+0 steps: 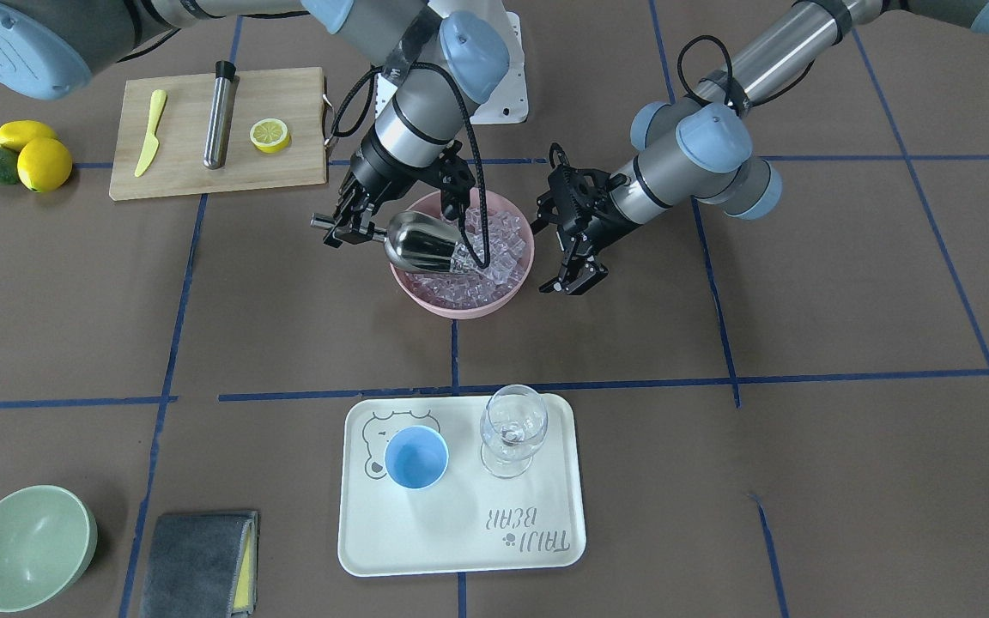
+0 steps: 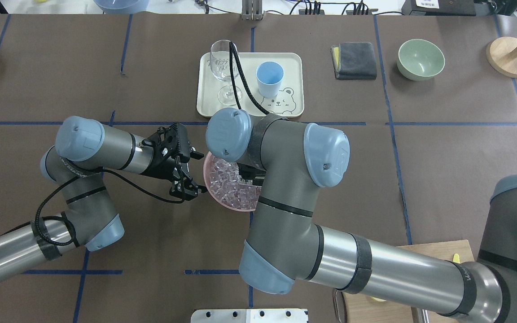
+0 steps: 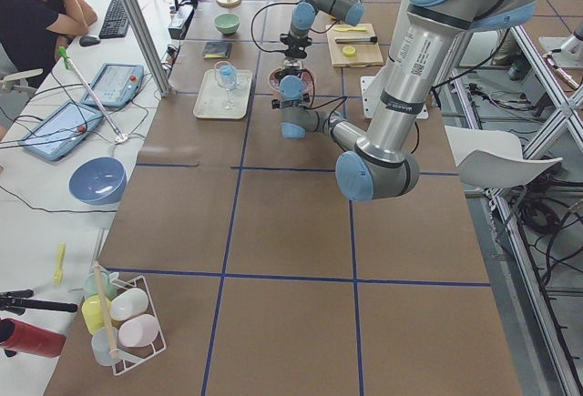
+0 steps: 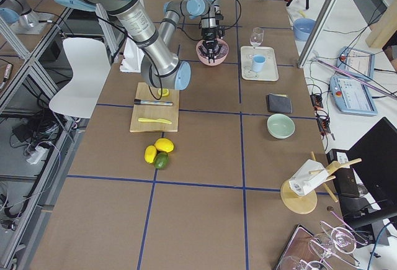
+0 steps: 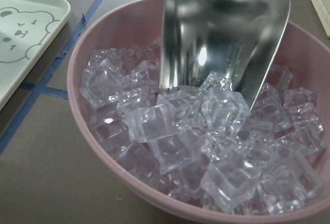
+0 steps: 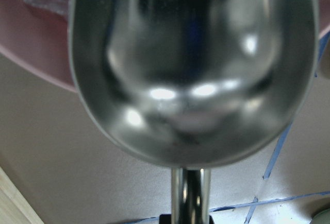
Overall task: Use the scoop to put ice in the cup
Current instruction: 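Dip the scoop into the ice cubes with the right gripper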
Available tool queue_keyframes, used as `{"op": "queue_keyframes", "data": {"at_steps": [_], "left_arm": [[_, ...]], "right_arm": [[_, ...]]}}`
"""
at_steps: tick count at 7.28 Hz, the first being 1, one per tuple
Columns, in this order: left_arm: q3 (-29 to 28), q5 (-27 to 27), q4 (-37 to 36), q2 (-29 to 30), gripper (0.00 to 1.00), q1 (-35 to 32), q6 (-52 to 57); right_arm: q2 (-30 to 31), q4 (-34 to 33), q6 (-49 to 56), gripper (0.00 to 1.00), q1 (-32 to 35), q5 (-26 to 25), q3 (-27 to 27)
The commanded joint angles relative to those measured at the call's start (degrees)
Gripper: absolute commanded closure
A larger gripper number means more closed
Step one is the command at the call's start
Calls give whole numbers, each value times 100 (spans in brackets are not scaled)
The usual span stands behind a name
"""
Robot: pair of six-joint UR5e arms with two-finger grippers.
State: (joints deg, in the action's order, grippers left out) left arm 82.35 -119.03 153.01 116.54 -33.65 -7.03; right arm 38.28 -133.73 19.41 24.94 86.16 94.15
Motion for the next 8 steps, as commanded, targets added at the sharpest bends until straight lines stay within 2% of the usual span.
{"op": "queue_keyframes", "data": {"at_steps": [1,3,6,8], "left_arm": [[1,-7,-8,0,0,-62,9],[1,-7,-17,0,0,-71,17],[1,2,-17,-9,0,-115,17],[1,2,-17,-9,0,-133,17]], "right_arm": [[292,521,-16,100,10,111,163],[654,891,-17,100,37,208,524],[838,1531,-34,100,46,375,534],[1049,2146,-34,100,133,699,560]]}}
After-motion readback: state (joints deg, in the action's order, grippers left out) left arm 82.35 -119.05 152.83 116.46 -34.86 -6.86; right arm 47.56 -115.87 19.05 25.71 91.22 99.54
